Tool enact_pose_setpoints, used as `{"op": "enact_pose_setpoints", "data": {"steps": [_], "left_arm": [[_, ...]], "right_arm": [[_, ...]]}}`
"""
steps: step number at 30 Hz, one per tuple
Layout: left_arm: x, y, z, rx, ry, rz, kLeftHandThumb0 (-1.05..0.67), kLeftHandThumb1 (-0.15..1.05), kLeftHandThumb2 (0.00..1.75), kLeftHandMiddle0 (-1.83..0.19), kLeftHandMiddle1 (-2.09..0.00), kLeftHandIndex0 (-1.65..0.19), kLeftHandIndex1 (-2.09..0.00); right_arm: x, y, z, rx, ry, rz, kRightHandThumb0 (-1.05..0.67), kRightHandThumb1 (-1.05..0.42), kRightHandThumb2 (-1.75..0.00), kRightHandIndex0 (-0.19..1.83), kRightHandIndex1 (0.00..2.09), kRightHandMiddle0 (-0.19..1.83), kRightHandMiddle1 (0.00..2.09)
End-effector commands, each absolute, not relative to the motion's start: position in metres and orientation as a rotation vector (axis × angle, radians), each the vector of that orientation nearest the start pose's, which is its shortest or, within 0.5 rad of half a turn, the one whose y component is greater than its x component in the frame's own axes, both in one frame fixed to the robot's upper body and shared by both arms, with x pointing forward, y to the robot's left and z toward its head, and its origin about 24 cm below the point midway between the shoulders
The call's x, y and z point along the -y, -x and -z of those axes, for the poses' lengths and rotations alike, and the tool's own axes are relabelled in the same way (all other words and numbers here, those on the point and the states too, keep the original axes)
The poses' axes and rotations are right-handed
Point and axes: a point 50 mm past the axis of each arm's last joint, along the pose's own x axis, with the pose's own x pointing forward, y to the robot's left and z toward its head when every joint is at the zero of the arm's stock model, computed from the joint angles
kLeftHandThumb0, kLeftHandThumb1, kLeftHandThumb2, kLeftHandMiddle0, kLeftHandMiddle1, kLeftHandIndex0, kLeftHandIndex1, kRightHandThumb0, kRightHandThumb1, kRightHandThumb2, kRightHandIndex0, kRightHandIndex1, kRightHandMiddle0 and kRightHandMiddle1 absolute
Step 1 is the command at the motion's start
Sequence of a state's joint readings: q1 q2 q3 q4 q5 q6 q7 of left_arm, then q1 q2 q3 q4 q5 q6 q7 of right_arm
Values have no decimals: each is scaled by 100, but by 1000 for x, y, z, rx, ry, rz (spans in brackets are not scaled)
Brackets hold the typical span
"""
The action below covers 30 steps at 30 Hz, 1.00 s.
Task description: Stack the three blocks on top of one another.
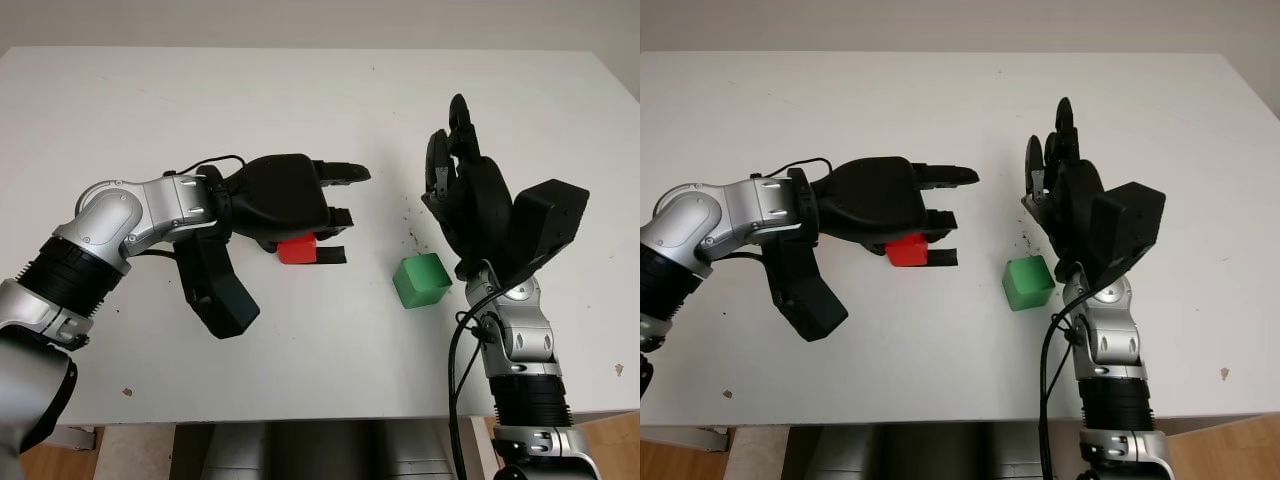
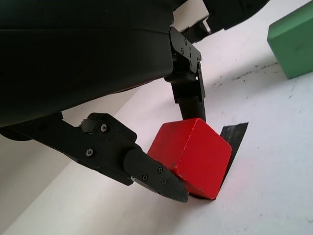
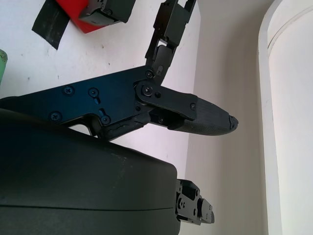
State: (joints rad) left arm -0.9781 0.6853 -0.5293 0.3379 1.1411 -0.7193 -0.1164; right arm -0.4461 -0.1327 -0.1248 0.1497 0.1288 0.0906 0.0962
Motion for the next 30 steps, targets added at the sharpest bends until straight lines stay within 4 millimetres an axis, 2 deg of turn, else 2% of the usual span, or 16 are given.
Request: {"op": "enact_pose_setpoints", "data": {"steps": [1, 10, 12, 13, 14, 16, 17, 20, 25, 30], "left_arm": [[-99, -339, -207, 992, -2100, 742, -38, 90, 5, -4, -6, -42, -143], [-96, -339, -207, 1005, -2071, 742, -37, 91, 6, -3, -5, -39, -145], [-96, -339, -206, 1014, -2057, 737, -39, 91, 6, 0, -4, -33, -136], [-97, -339, -206, 1010, -2052, 742, -38, 91, 6, 4, -3, -24, -123], [-97, -339, -206, 1006, -2049, 747, -37, 91, 5, 10, -4, -18, -89], [-98, -339, -206, 995, -2047, 758, -38, 92, 5, 17, -3, -16, -39], [-98, -338, -206, 994, -2034, 761, -38, 92, 5, 18, -2, -14, -27], [-98, -338, -207, 997, -2010, 765, -49, 90, 5, 19, 0, -5, -11], [-99, -337, -210, 963, -2029, 787, -66, 87, 4, 19, 0, 5, -4], [-102, -334, -216, 930, -2063, 791, -77, 87, 5, 19, 0, 17, -1]], "right_arm": [[169, -329, -133, 231, -15, -79, -63, -105, -66, -19, 0, -19, 0], [169, -327, -133, 225, -19, -79, -62, -105, -68, -19, 0, -19, 0], [168, -327, -133, 218, -25, -74, -62, -105, -67, -19, 0, -19, 0], [168, -327, -132, 218, -25, -71, -62, -105, -67, -19, 0, -19, 0], [168, -327, -132, 218, -23, -71, -62, -105, -68, -19, 0, -19, 0], [169, -327, -132, 217, -23, -67, -63, -105, -67, -19, 0, -19, 0], [168, -327, -132, 216, -25, -65, -63, -105, -67, -19, 0, -19, 0], [168, -327, -131, 212, -30, -65, -63, -105, -66, -19, 0, -19, 0], [169, -328, -131, 215, -26, -67, -63, -105, -66, -19, 0, -19, 0], [169, -328, -131, 218, -29, -70, -63, -105, -66, -19, 0, -19, 0]]}}
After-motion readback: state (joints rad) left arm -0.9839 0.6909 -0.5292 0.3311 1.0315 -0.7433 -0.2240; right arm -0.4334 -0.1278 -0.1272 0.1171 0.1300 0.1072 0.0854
